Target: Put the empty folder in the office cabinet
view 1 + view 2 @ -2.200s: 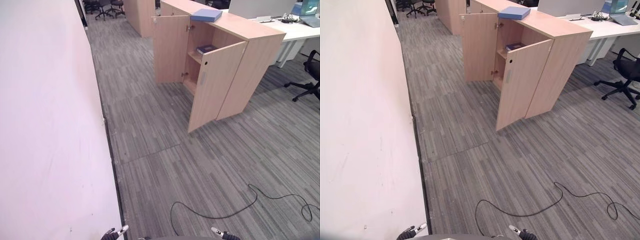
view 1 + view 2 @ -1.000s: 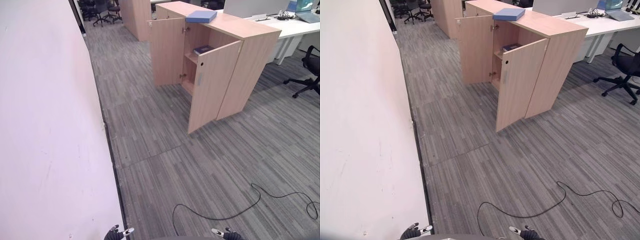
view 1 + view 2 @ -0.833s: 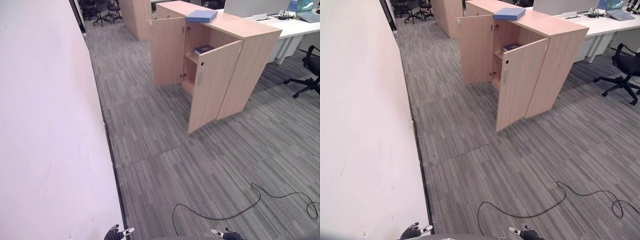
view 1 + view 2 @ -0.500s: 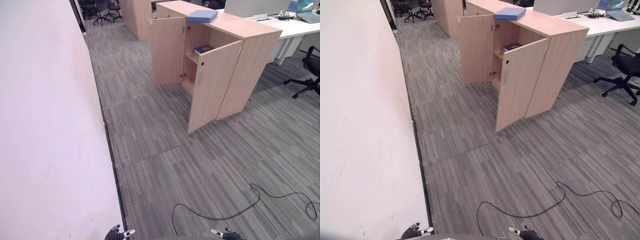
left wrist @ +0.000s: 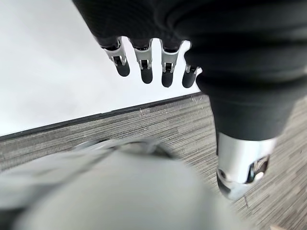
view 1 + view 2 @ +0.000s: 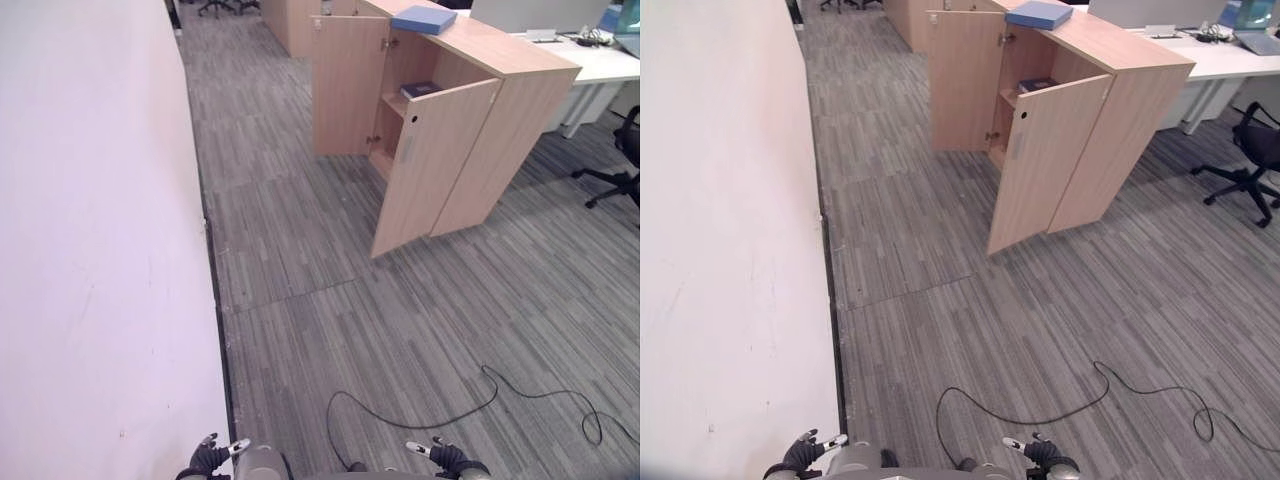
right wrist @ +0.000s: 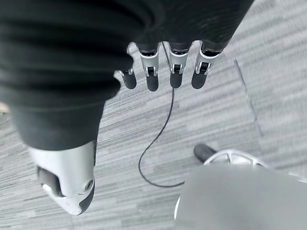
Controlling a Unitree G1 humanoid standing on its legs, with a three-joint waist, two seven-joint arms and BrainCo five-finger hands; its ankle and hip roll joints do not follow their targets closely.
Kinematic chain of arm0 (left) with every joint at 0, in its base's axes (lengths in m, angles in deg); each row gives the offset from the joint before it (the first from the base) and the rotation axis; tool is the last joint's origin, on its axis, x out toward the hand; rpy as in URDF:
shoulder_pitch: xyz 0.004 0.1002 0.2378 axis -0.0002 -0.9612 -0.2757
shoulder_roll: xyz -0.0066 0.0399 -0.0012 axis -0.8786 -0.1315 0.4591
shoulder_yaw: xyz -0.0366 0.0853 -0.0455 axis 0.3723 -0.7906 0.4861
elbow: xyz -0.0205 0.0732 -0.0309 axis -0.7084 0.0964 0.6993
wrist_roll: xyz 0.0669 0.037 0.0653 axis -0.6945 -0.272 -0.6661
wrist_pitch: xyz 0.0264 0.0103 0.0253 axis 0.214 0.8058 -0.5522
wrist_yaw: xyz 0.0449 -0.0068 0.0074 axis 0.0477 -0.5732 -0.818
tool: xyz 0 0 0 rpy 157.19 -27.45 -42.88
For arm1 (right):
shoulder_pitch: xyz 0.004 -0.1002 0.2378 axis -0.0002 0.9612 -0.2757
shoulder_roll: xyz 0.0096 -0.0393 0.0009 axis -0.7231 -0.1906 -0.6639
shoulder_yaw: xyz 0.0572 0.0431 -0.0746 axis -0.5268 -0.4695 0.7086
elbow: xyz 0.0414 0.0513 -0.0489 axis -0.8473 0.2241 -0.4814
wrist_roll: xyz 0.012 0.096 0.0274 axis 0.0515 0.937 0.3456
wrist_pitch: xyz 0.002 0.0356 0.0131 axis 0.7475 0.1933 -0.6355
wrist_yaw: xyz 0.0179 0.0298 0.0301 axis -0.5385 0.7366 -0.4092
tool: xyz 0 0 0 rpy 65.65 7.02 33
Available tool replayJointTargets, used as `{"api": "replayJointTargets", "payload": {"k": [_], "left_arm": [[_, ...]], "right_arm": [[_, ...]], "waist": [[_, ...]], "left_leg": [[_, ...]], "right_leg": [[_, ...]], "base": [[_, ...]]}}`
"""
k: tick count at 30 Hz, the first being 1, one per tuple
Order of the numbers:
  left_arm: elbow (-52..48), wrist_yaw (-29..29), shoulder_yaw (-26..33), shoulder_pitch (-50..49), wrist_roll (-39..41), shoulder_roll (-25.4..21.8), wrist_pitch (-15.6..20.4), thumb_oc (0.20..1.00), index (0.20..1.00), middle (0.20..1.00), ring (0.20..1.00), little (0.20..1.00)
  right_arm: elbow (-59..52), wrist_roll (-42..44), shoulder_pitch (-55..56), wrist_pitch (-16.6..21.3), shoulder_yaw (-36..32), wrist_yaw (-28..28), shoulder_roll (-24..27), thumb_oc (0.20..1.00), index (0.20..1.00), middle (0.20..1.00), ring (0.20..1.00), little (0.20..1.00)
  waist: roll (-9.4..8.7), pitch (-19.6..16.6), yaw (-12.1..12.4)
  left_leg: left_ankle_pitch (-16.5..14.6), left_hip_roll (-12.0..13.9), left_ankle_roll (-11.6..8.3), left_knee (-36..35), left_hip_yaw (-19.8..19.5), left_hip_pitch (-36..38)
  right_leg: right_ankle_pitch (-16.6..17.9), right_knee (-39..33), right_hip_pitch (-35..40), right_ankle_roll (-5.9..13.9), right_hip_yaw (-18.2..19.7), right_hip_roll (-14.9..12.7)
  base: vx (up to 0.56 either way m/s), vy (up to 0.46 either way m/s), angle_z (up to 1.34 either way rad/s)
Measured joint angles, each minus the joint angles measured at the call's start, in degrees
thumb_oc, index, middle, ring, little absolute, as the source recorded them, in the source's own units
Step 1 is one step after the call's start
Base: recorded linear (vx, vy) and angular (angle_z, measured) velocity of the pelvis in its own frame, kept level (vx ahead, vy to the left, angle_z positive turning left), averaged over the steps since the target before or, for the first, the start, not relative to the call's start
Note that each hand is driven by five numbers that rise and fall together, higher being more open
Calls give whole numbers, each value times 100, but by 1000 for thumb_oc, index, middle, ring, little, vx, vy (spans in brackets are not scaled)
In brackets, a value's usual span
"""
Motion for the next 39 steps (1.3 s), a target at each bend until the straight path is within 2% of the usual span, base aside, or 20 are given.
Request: {"api": "replayJointTargets", "payload": {"k": [2,3,5,8,9,15,17,18,19,20,21,23,25,29,30,31,32,34,35,39], "left_arm": [[4,5,15,11,44,17,6,1000,1000,1000,1000,1000],[52,13,44,7,124,41,6,1000,1000,1000,1000,1000],[166,60,157,7,248,111,2,1000,1000,1000,1000,1000],[171,111,278,11,351,129,10,1000,1000,1000,1000,1000],[172,122,413,-21,415,112,8,1000,1000,1000,1000,1000],[171,116,501,13,470,113,8,1000,1000,1000,1000,1000],[164,103,481,81,471,146,8,1000,1000,1000,1000,1000],[169,101,447,33,468,257,-1,1000,1000,1000,1000,1000],[161,-74,306,-51,468,610,-38,1000,1000,1000,1000,1000],[158,-291,289,4,548,561,-36,1000,1000,1000,1000,1000],[-40,-292,246,-12,775,559,-72,1000,1000,1000,1000,1000],[-57,-142,148,23,717,529,24,1000,1000,1000,1000,1000],[-74,-23,-20,38,679,464,51,1000,1000,1000,1000,1000],[-43,-22,-22,46,619,406,66,1000,1000,1000,1000,1000],[33,-6,-14,25,556,398,49,1000,1000,1000,1000,1000],[161,-11,-6,107,443,358,15,1000,1000,1000,1000,1000],[170,-22,-5,120,398,350,0,1000,1000,1000,1000,1000],[152,-40,-8,78,346,326,-11,1000,1000,1000,1000,1000],[158,-55,-11,42,328,330,-15,1000,1000,1000,1000,1000],[171,-64,4,-6,197,341,-24,1000,1000,1000,1000,1000]], "right_arm": [[85,-1,6,0,33,11,-3,1000,1000,1000,1000,1000],[130,0,24,-7,34,10,-14,1000,1000,1000,1000,1000],[129,1,46,-5,25,24,32,1000,1000,1000,1000,1000],[120,3,40,-3,4,69,7,1000,1000,1000,1000,1000],[129,2,28,-4,3,80,-41,1000,1000,1000,1000,1000],[196,4,42,1,-79,79,-130,1000,1000,1000,1000,1000],[443,6,19,-22,-242,62,-116,1000,1000,1000,1000,1000],[524,9,149,-32,-271,53,36,1000,1000,1000,1000,1000],[464,28,310,-31,-279,50,397,1000,1000,1000,1000,1000],[202,20,299,-19,-330,87,435,1000,1000,1000,1000,1000],[58,26,337,0,-339,78,400,1000,1000,1000,1000,1000],[66,15,264,-6,-265,86,320,1000,1000,1000,1000,1000],[-42,6,121,-30,-211,45,311,1000,1000,1000,1000,1000],[-120,2,104,-37,-224,1,292,1000,1000,1000,1000,1000],[-125,2,54,-32,-225,-6,291,1000,1000,1000,1000,1000],[-126,5,9,-37,-239,-25,289,1000,1000,1000,1000,1000],[-126,7,21,-38,-302,-22,293,1000,1000,1000,1000,1000],[-117,5,93,-43,-367,-26,284,1000,1000,1000,1000,1000],[-120,6,141,-43,-429,-27,283,1000,1000,1000,1000,1000],[-142,4,149,-32,-483,-27,352,1000,1000,1000,1000,1000]], "waist": [[8,-15,-12],[75,-47,3],[140,-53,-12],[103,-42,-2],[42,-54,12],[3,-172,78],[9,-206,83],[162,-261,-36],[915,-490,-49],[749,-396,-133],[615,-355,-152],[441,-393,-171],[457,-365,-175],[481,-316,-191],[531,-274,-238],[508,-124,-349],[494,-80,-351],[492,-28,-346],[512,-26,-340],[651,-101,-271]], "left_leg": [[149,130,-52,-1027,60,68],[510,256,-94,-2154,8,152],[800,446,-150,-2776,-132,239],[775,456,-109,-2877,-44,232],[698,422,9,-2875,119,300],[376,201,434,-2820,65,518],[207,-127,474,-2391,100,662],[-143,-684,921,-1599,283,831],[-282,-894,1102,-1893,250,1191],[-389,-1272,1256,-2249,265,1448],[-452,-1424,1370,-2254,181,1523],[-597,-1571,1423,-2278,54,1551],[-538,-1514,1392,-2531,17,1688],[-367,-1423,1302,-2679,-98,1830],[-368,-1377,1297,-2774,-172,1833],[-284,-1337,1176,-2810,-306,1855],[-253,-1343,1116,-2813,-365,1887],[-322,-1272,988,-2814,-568,2080],[-377,-1177,850,-2802,-679,2136],[-498,-857,701,-2714,-742,2245]], "right_leg": [[-23,-65,-38,56,-91,81],[14,-163,-66,127,-126,181],[43,-199,-82,112,-179,279],[39,-232,-69,120,-220,296],[69,-336,0,166,-206,307],[51,-308,227,259,-177,152],[-239,219,165,593,-287,-292],[-370,1447,-62,808,-342,-848],[-355,2984,-585,886,-330,-1113],[-389,4588,-1166,884,-253,-1935],[-319,5416,-1509,956,-197,-2414],[-240,5534,-1976,1030,40,-2675],[-282,4452,-2159,1012,81,-2362],[-219,2946,-2025,999,-277,-1835],[-76,2224,-2007,1016,-213,-1552],[392,1152,-1918,1094,-225,-1379],[705,717,-1826,1109,-264,-1397],[1255,427,-1531,1002,-412,-1374],[1413,349,-1345,926,-411,-1218],[1176,577,-1263,395,-475,-958]], "base": [[151,148,31],[170,150,25],[178,158,15],[251,233,3],[345,357,0],[232,344,-1],[303,660,18],[256,611,25],[172,461,39],[184,405,37],[80,135,53],[108,79,41],[93,-4,23],[92,-83,13],[134,-118,35],[200,-122,57],[226,-115,68],[154,-54,47],[131,-29,42],[225,-108,12]]}}
